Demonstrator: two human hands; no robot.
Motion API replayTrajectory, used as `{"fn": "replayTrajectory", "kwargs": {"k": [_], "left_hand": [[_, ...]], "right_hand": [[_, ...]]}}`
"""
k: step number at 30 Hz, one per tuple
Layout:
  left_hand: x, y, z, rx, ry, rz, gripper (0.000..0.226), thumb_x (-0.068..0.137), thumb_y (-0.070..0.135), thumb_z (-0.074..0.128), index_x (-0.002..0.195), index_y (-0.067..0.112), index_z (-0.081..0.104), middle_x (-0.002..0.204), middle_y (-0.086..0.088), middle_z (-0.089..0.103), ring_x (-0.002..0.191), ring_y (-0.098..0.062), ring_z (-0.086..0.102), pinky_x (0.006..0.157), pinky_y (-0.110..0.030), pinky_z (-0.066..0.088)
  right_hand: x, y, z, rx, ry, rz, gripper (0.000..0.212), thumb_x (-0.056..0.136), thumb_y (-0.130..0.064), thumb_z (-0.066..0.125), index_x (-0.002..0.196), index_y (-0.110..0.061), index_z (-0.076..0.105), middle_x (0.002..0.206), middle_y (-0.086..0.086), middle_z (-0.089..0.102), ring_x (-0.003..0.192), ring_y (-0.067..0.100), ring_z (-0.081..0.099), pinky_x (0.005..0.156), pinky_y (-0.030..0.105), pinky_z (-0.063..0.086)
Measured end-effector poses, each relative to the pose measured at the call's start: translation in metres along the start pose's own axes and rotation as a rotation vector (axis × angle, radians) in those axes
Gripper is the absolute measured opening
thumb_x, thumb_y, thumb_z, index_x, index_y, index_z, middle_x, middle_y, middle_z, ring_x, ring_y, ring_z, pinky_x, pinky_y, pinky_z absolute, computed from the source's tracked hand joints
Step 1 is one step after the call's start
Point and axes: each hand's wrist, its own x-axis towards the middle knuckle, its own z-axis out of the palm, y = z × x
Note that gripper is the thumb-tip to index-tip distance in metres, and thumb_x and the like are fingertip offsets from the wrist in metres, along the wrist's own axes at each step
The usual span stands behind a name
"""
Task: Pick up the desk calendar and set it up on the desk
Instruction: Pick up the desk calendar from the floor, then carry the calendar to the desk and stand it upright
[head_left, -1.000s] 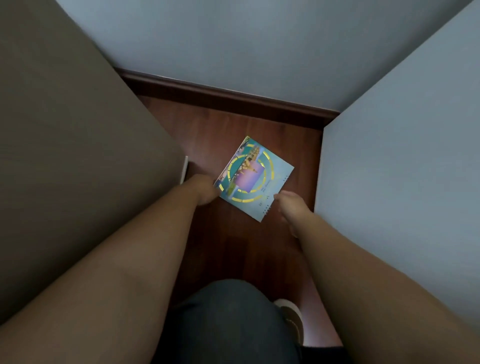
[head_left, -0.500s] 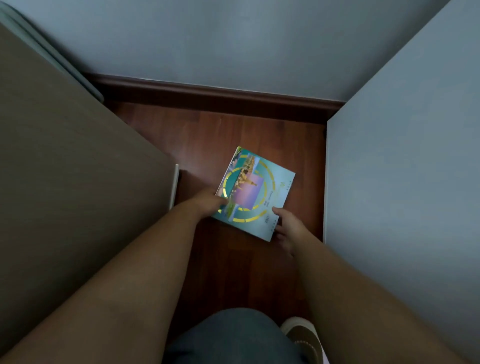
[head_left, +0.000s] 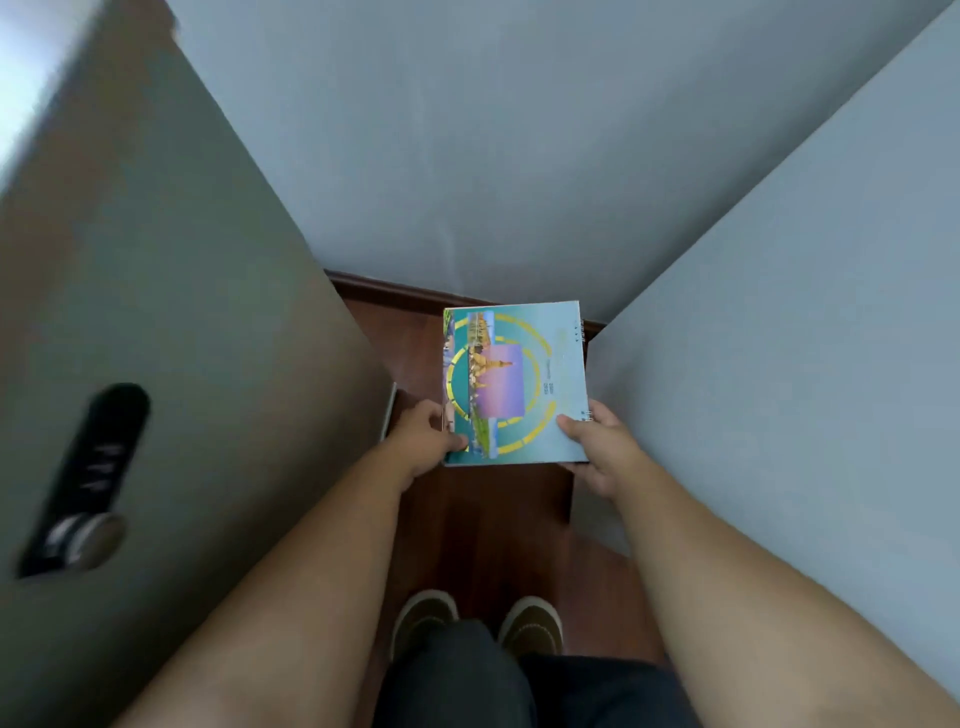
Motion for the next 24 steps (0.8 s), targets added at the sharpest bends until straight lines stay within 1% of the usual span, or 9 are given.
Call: {"fn": "replayTrajectory", "kwargs": {"k": [4,6,7,10,13,16,19,21,24], "left_hand": [[-0.106,0.082,-0.025,-0.095,0.077,0.12,0.087,0.071,0.012,0.079,0.139,0.024,0.025,0.119,-0.001,0.05,0.104,-0.018,0.055,0.088,-0.035,0.051],[-0.155,0.126,-0.041,-0.196,0.087,0.202,0.094,0.071,0.012,0.077,0.143,0.026,0.019,0.125,-0.001,0.055,0.107,-0.019,0.059,0.085,-0.033,0.054],[-0.179,0.149,-0.051,-0.248,0.098,0.234,0.092,0.074,0.01,0.075,0.144,0.027,0.018,0.123,0.0,0.057,0.104,-0.018,0.061,0.081,-0.029,0.055],[-0.248,0.211,-0.091,-0.246,0.197,0.302,0.082,0.079,0.021,0.07,0.142,0.042,0.023,0.112,-0.002,0.062,0.094,-0.02,0.067,0.081,-0.034,0.057],[-0.308,0.256,-0.134,-0.01,0.294,0.414,0.045,0.081,0.024,0.066,0.123,0.032,0.054,0.085,-0.004,0.065,0.074,-0.024,0.066,0.068,-0.032,0.054],[-0.371,0.28,-0.179,0.092,0.305,0.452,0.021,0.084,0.02,0.067,0.103,0.025,0.063,0.088,-0.006,0.067,0.077,-0.026,0.068,0.067,-0.031,0.056],[-0.427,0.27,-0.221,0.058,0.281,0.394,0.021,0.083,0.012,0.069,0.103,0.015,0.061,0.085,-0.007,0.058,0.068,-0.021,0.062,0.061,-0.031,0.059],[-0.463,0.251,-0.244,0.004,0.252,0.319,0.021,0.084,0.01,0.068,0.103,0.009,0.06,0.089,-0.01,0.061,0.069,-0.02,0.063,0.058,-0.03,0.059],[-0.511,0.211,-0.269,-0.161,0.253,0.231,0.019,0.088,0.017,0.065,0.102,0.005,0.06,0.093,-0.012,0.068,0.074,-0.021,0.067,0.06,-0.029,0.059]], "right_hand": [[-0.109,-0.05,-0.011,-0.012,-0.014,-0.041,0.046,0.09,-0.003,0.058,0.132,-0.02,0.052,0.109,0.001,0.068,0.082,0.015,0.065,0.063,0.029,0.048],[-0.162,-0.073,-0.015,-0.018,-0.059,-0.041,0.046,0.09,-0.004,0.058,0.131,-0.023,0.052,0.1,-0.003,0.069,0.082,0.014,0.064,0.063,0.028,0.047],[-0.187,-0.083,-0.018,-0.015,-0.088,-0.038,0.046,0.09,-0.005,0.058,0.131,-0.024,0.052,0.098,-0.004,0.068,0.082,0.014,0.064,0.064,0.028,0.046],[-0.258,-0.114,-0.024,-0.022,-0.203,-0.036,0.044,0.089,-0.004,0.058,0.126,-0.028,0.053,0.096,-0.002,0.068,0.082,0.016,0.063,0.067,0.03,0.046],[-0.321,-0.15,-0.021,-0.031,-0.318,-0.074,0.038,0.089,-0.002,0.057,0.114,-0.031,0.057,0.097,0.0,0.067,0.083,0.018,0.063,0.066,0.031,0.047],[-0.367,-0.189,-0.009,-0.056,-0.328,-0.196,0.047,0.085,0.004,0.061,0.126,-0.019,0.057,0.098,0.003,0.067,0.08,0.019,0.064,0.061,0.029,0.05],[-0.402,-0.226,0.02,0.022,-0.205,-0.328,0.04,0.08,0.008,0.066,0.112,-0.013,0.055,0.11,0.01,0.061,0.076,0.02,0.06,0.06,0.029,0.048],[-0.428,-0.245,0.053,0.026,-0.132,-0.435,0.045,0.078,0.004,0.069,0.112,-0.016,0.048,0.112,0.01,0.053,0.088,0.02,0.056,0.07,0.026,0.045],[-0.467,-0.253,0.11,-0.021,-0.21,-0.539,0.046,0.078,-0.002,0.07,0.113,-0.018,0.045,0.11,0.006,0.049,0.101,0.018,0.049,0.084,0.026,0.038]]}}
